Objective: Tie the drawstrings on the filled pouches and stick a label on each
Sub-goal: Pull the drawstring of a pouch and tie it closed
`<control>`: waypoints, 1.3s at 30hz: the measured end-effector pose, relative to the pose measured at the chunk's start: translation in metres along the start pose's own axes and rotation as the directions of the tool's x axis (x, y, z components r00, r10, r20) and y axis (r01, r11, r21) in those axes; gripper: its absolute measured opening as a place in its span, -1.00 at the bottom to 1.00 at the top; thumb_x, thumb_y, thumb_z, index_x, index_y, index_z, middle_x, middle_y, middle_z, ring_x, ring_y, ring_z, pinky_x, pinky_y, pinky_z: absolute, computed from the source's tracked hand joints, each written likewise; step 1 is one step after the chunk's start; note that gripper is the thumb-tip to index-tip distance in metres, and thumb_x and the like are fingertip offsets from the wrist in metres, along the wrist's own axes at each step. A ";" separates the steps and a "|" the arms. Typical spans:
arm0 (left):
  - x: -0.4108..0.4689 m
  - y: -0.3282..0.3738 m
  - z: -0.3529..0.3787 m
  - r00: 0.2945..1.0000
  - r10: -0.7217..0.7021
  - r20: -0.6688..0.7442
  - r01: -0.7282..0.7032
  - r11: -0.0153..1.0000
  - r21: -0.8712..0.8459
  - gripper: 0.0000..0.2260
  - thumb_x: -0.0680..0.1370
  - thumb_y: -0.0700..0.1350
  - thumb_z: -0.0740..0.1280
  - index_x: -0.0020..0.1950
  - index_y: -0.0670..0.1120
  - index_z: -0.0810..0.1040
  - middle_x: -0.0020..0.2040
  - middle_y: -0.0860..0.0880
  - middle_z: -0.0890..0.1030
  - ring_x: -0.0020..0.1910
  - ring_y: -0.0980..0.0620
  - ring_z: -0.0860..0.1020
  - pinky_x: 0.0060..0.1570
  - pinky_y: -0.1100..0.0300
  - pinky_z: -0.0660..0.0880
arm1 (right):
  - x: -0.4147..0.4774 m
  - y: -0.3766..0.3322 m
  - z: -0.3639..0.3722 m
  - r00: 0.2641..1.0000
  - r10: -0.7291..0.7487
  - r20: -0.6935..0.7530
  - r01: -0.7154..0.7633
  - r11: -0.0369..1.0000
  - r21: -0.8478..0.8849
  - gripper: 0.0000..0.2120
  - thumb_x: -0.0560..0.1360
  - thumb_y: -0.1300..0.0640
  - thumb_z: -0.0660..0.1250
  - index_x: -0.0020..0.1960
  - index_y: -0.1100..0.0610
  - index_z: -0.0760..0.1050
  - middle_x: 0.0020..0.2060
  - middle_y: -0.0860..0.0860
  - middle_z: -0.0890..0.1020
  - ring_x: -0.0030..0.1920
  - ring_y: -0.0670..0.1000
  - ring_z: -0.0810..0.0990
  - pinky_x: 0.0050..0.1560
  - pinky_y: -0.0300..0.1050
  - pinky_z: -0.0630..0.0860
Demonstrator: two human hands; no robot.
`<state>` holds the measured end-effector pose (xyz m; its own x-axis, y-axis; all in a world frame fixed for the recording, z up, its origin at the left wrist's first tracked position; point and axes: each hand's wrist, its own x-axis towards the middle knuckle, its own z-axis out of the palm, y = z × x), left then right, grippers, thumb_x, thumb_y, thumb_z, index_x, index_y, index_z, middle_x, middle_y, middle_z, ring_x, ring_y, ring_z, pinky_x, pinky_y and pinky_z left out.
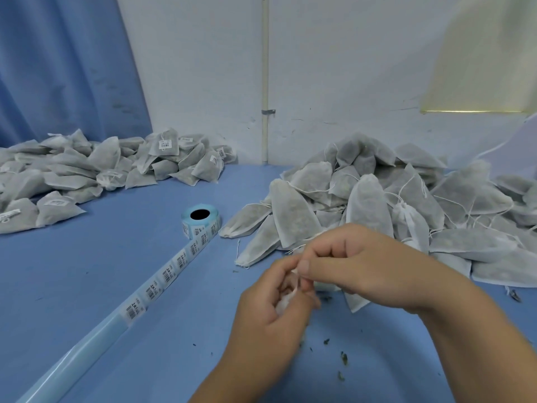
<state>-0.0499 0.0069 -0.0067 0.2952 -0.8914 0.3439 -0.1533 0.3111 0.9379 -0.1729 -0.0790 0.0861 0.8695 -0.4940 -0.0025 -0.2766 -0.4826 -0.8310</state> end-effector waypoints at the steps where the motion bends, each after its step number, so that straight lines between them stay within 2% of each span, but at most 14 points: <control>1: 0.002 0.001 -0.002 0.999 -0.030 -0.011 0.029 1.000 -0.010 -0.82 0.40 0.16 0.32 -0.07 0.20 0.64 -0.37 0.05 0.58 -0.41 0.11 0.49 -0.35 0.29 0.45 | -0.001 0.002 -0.003 1.000 0.004 -0.017 -0.005 0.999 -0.040 -0.77 0.54 0.07 0.32 -0.25 0.10 0.62 -0.43 0.16 0.48 -0.41 0.03 0.30 -0.38 -0.13 0.27; 2: 0.004 0.001 -0.004 0.998 -0.054 -0.015 0.053 0.998 -0.025 -0.85 0.40 0.17 0.34 -0.16 0.16 0.64 -0.43 0.06 0.53 -0.45 0.12 0.45 -0.38 0.30 0.42 | -0.001 0.004 -0.006 0.999 0.005 -0.034 -0.007 0.998 -0.062 -0.79 0.52 0.04 0.34 -0.23 0.06 0.65 -0.44 0.18 0.42 -0.41 0.02 0.26 -0.40 -0.16 0.24; 4: 0.007 0.002 -0.008 0.995 -0.096 -0.003 0.096 0.993 -0.068 -0.87 0.44 0.06 0.36 -0.25 0.05 0.62 -0.47 0.05 0.48 -0.48 0.11 0.42 -0.39 0.30 0.40 | -0.002 0.008 -0.011 0.997 0.019 -0.079 -0.023 0.999 -0.039 -0.82 0.50 0.05 0.36 -0.23 0.05 0.66 -0.52 0.02 0.36 -0.46 -0.06 0.25 -0.45 -0.28 0.21; 6: 0.008 0.004 -0.012 0.991 -0.129 0.041 0.132 0.985 -0.115 -0.84 0.44 -0.01 0.34 -0.30 -0.02 0.61 -0.48 0.01 0.49 -0.50 0.08 0.40 -0.38 0.28 0.42 | -0.002 0.010 -0.014 0.989 0.043 -0.139 -0.047 0.999 -0.020 -0.84 0.47 0.07 0.37 -0.24 0.08 0.65 -0.57 -0.17 0.37 -0.50 -0.17 0.28 -0.46 -0.40 0.24; 8: 0.010 0.006 -0.015 0.981 -0.168 0.102 0.183 0.969 -0.164 -0.82 0.44 -0.04 0.32 -0.33 -0.04 0.60 -0.47 -0.04 0.51 -0.51 0.05 0.41 -0.36 0.25 0.45 | -0.001 0.014 -0.015 0.980 0.027 -0.197 -0.039 0.998 -0.056 -0.85 0.47 0.09 0.39 -0.26 0.08 0.64 -0.53 -0.21 0.44 -0.47 -0.21 0.35 -0.40 -0.42 0.31; 12: 0.012 0.007 -0.020 0.955 -0.212 0.208 0.256 0.943 -0.212 -0.80 0.45 -0.06 0.31 -0.35 -0.08 0.58 -0.40 -0.14 0.59 -0.45 -0.02 0.51 -0.32 0.23 0.49 | 0.004 0.015 -0.009 0.945 -0.050 -0.323 0.021 0.995 -0.093 -0.87 0.47 0.09 0.41 -0.25 0.04 0.63 -0.48 -0.17 0.51 -0.41 -0.19 0.41 -0.31 -0.33 0.39; 15: 0.013 0.007 -0.023 0.956 -0.196 0.218 0.262 0.906 -0.333 -0.80 0.39 0.00 0.37 -0.33 -0.12 0.56 -0.40 -0.18 0.56 -0.43 -0.09 0.51 -0.28 0.12 0.52 | 0.010 0.014 0.002 0.909 -0.127 -0.396 0.092 0.990 -0.107 -0.86 0.49 0.14 0.40 -0.25 0.06 0.60 -0.58 -0.20 0.42 -0.52 -0.18 0.34 -0.41 -0.38 0.30; 18: 0.015 0.006 -0.025 0.959 -0.175 0.222 0.261 0.851 -0.456 -0.80 0.39 -0.02 0.38 -0.28 -0.15 0.58 -0.45 -0.12 0.48 -0.51 -0.04 0.41 -0.35 0.12 0.49 | 0.016 0.018 0.008 0.879 -0.139 -0.457 0.088 0.987 -0.132 -0.86 0.49 0.12 0.40 -0.25 0.06 0.59 -0.63 -0.14 0.30 -0.55 -0.12 0.25 -0.44 -0.30 0.22; 21: 0.016 0.005 -0.026 0.961 -0.167 0.219 0.263 0.787 -0.557 -0.82 0.39 -0.05 0.39 -0.23 -0.17 0.62 -0.48 -0.06 0.42 -0.57 0.06 0.33 -0.45 0.17 0.43 | 0.020 0.022 0.014 0.874 -0.133 -0.467 0.079 0.988 -0.135 -0.87 0.48 0.10 0.41 -0.25 0.05 0.58 -0.59 -0.10 0.27 -0.52 -0.10 0.22 -0.41 -0.16 0.24; 26: 0.018 0.005 -0.028 0.979 -0.143 0.142 0.201 0.732 -0.651 -0.83 0.39 -0.10 0.40 -0.11 -0.15 0.69 -0.45 0.00 0.43 -0.57 0.11 0.33 -0.47 0.21 0.42 | 0.022 0.022 0.023 0.892 -0.127 -0.433 0.094 0.991 -0.098 -0.86 0.46 0.16 0.40 -0.25 0.02 0.50 -0.61 -0.14 0.31 -0.56 -0.13 0.25 -0.47 -0.21 0.25; 31: 0.020 0.004 -0.029 0.979 -0.200 -0.027 0.143 0.780 -0.609 -0.78 0.43 -0.04 0.37 -0.04 -0.09 0.73 -0.44 0.01 0.44 -0.55 0.11 0.34 -0.44 0.23 0.44 | 0.018 0.015 0.025 0.917 -0.169 -0.361 0.098 0.974 -0.206 -0.83 0.45 0.17 0.39 -0.29 0.01 0.50 -0.59 -0.15 0.34 -0.53 -0.11 0.28 -0.44 -0.23 0.27; 33: 0.018 0.004 -0.030 0.973 -0.203 -0.108 0.121 0.850 -0.513 -0.79 0.46 -0.04 0.35 -0.02 -0.07 0.73 -0.43 0.00 0.45 -0.53 0.09 0.34 -0.42 0.23 0.44 | 0.015 0.010 0.024 0.924 -0.201 -0.326 0.101 0.949 -0.300 -0.84 0.46 0.15 0.38 -0.28 -0.01 0.50 -0.60 -0.15 0.35 -0.53 -0.10 0.31 -0.44 -0.29 0.25; 36: 0.016 0.004 -0.029 0.971 -0.104 -0.214 0.071 0.985 -0.155 -0.83 0.55 -0.06 0.34 -0.09 0.07 0.73 -0.43 0.05 0.47 -0.49 0.10 0.35 -0.42 0.28 0.39 | 0.008 0.003 0.020 0.941 -0.230 -0.249 0.105 0.897 -0.430 -0.89 0.47 0.09 0.35 -0.24 -0.03 0.52 -0.59 -0.14 0.37 -0.50 -0.08 0.35 -0.42 -0.24 0.29; 39: 0.012 0.006 -0.026 0.982 0.084 -0.170 -0.050 0.979 0.197 -0.80 0.55 -0.02 0.33 -0.25 0.15 0.64 -0.46 0.14 0.47 -0.47 0.21 0.37 -0.40 0.41 0.32 | 0.000 -0.004 0.015 0.954 -0.232 -0.188 0.115 0.867 -0.484 -0.88 0.46 0.05 0.31 -0.25 -0.08 0.47 -0.58 -0.16 0.39 -0.46 -0.09 0.38 -0.39 -0.24 0.29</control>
<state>-0.0227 0.0069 0.0036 0.4368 -0.7933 0.4242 -0.3509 0.2839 0.8923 -0.1663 -0.0664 0.0809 0.8170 -0.4957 0.2947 -0.3381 -0.8257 -0.4516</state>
